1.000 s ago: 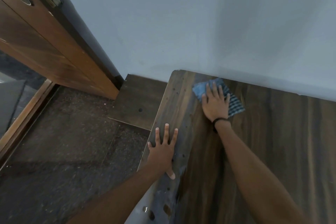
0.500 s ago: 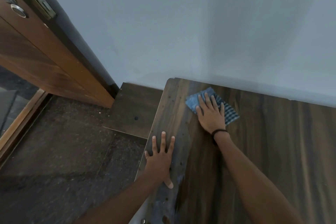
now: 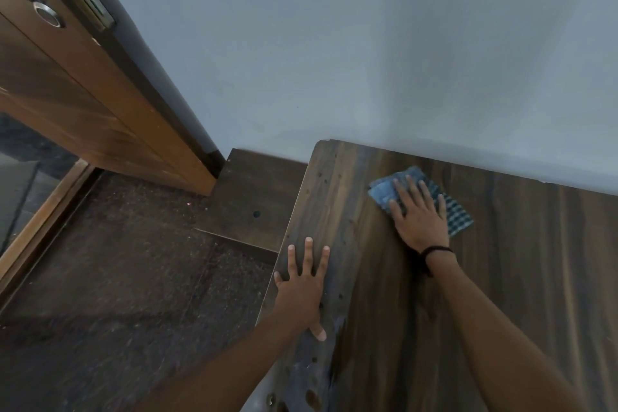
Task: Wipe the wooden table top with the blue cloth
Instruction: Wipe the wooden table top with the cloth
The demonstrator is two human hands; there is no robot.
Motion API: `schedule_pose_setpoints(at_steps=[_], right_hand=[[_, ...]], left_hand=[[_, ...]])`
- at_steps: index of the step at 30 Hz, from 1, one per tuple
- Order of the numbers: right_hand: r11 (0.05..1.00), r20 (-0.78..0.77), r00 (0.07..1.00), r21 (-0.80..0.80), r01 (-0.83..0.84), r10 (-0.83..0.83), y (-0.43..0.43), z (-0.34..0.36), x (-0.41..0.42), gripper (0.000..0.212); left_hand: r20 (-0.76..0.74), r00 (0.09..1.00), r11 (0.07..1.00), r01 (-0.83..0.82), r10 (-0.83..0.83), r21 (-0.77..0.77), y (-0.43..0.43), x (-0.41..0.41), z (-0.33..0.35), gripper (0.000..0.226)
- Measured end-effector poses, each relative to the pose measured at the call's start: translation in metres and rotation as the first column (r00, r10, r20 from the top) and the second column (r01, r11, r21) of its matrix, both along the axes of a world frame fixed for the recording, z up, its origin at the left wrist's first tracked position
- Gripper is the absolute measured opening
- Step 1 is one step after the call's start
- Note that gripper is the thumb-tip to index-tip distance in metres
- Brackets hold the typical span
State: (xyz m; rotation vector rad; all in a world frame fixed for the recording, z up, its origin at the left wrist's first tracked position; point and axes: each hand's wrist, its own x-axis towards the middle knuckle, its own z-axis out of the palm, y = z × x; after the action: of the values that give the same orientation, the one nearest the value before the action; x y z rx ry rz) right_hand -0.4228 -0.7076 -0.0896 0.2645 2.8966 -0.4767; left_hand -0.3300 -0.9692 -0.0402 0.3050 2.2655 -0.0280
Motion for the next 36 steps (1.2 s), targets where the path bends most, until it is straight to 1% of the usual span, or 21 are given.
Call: schedule_pose_setpoints(at_steps=[3, 4, 5, 7, 9, 10, 12, 15, 16, 18, 20, 22, 24, 26, 28, 30, 33, 36], right_hand=[[0.975, 0.013, 0.976, -0.042, 0.218, -0.218, 0.018, 0.002, -0.036, 0.058], [0.966, 0.031, 0.968, -0.062, 0.250, -0.248, 0.014, 0.005, -0.051, 0.058], [0.970, 0.040, 0.972, -0.068, 0.235, -0.232, 0.006, 0.006, -0.062, 0.058], [0.990, 0.025, 0.993, -0.075, 0.118, -0.116, -0.013, 0.008, -0.066, 0.056], [0.998, -0.011, 1.000, -0.058, 0.006, -0.007, -0.020, 0.007, -0.047, 0.053], [0.999, -0.031, 0.999, -0.034, -0.013, 0.012, -0.017, 0.005, -0.037, 0.052], [1.000, -0.043, 0.999, -0.014, 0.025, -0.025, -0.003, 0.006, -0.032, 0.050], [0.992, -0.030, 0.993, -0.045, 0.116, -0.118, 0.000, 0.007, -0.071, 0.051], [0.992, -0.018, 0.993, -0.057, 0.117, -0.118, -0.007, 0.008, -0.085, 0.052], [0.996, -0.023, 0.998, -0.077, 0.052, -0.054, -0.027, 0.007, -0.095, 0.053], [0.996, -0.045, 0.998, -0.067, -0.050, 0.047, -0.037, 0.003, -0.076, 0.052], [0.994, -0.069, 0.993, -0.030, -0.102, 0.099, -0.032, 0.001, -0.045, 0.051], [0.996, -0.061, 0.994, -0.008, -0.086, 0.086, -0.019, 0.000, -0.035, 0.050], [1.000, -0.054, 0.998, -0.009, -0.029, 0.029, -0.012, 0.000, -0.059, 0.051], [0.999, -0.028, 0.999, -0.045, 0.024, -0.025, -0.020, 0.003, -0.089, 0.053], [0.998, -0.012, 1.000, -0.066, 0.012, -0.013, -0.037, 0.003, -0.096, 0.054], [0.994, -0.045, 0.993, -0.025, -0.108, 0.107, -0.053, -0.003, -0.049, 0.055], [0.989, -0.024, 0.990, -0.036, -0.141, 0.141, -0.057, 0.001, 0.031, 0.059]], left_hand=[[-0.002, 1.000, 1.000, -0.001, 0.001, -0.013, 0.002, 0.000, -0.003, 0.165], [0.000, 1.000, 1.000, -0.001, 0.001, -0.017, 0.001, 0.000, -0.003, 0.165], [0.000, 1.000, 1.000, 0.001, -0.001, -0.017, 0.001, 0.001, -0.002, 0.165], [0.004, 1.000, 1.000, 0.007, -0.007, -0.014, 0.001, 0.001, -0.001, 0.164], [0.017, 1.000, 1.000, 0.002, -0.001, -0.012, 0.001, 0.000, 0.001, 0.164], [0.023, 1.000, 1.000, -0.003, 0.004, -0.011, 0.001, -0.001, 0.001, 0.164], [0.017, 1.000, 1.000, -0.006, 0.006, -0.014, 0.002, -0.002, -0.002, 0.164], [-0.001, 1.000, 1.000, -0.005, 0.005, -0.018, 0.002, 0.000, -0.004, 0.164], [0.000, 1.000, 1.000, -0.005, 0.005, -0.012, 0.002, 0.001, -0.004, 0.164], [0.005, 1.000, 1.000, -0.003, 0.003, -0.007, 0.000, 0.002, -0.002, 0.163], [0.003, 1.000, 1.000, 0.001, -0.001, -0.009, 0.000, 0.001, 0.000, 0.163], [0.011, 1.000, 1.000, -0.007, 0.007, -0.003, -0.001, 0.000, 0.001, 0.163], [0.009, 1.000, 1.000, -0.008, 0.008, -0.006, 0.001, -0.002, 0.000, 0.163], [-0.001, 1.000, 1.000, -0.003, 0.003, -0.017, 0.003, -0.002, -0.002, 0.164], [-0.001, 1.000, 1.000, -0.010, 0.010, -0.017, 0.003, -0.001, -0.003, 0.165], [0.004, 1.000, 1.000, -0.013, 0.013, -0.014, 0.001, 0.001, -0.003, 0.165], [0.008, 1.000, 1.000, -0.015, 0.015, -0.017, 0.001, 0.001, 0.000, 0.165], [0.025, 0.999, 0.999, -0.037, 0.037, 0.010, 0.001, 0.000, 0.001, 0.164]])
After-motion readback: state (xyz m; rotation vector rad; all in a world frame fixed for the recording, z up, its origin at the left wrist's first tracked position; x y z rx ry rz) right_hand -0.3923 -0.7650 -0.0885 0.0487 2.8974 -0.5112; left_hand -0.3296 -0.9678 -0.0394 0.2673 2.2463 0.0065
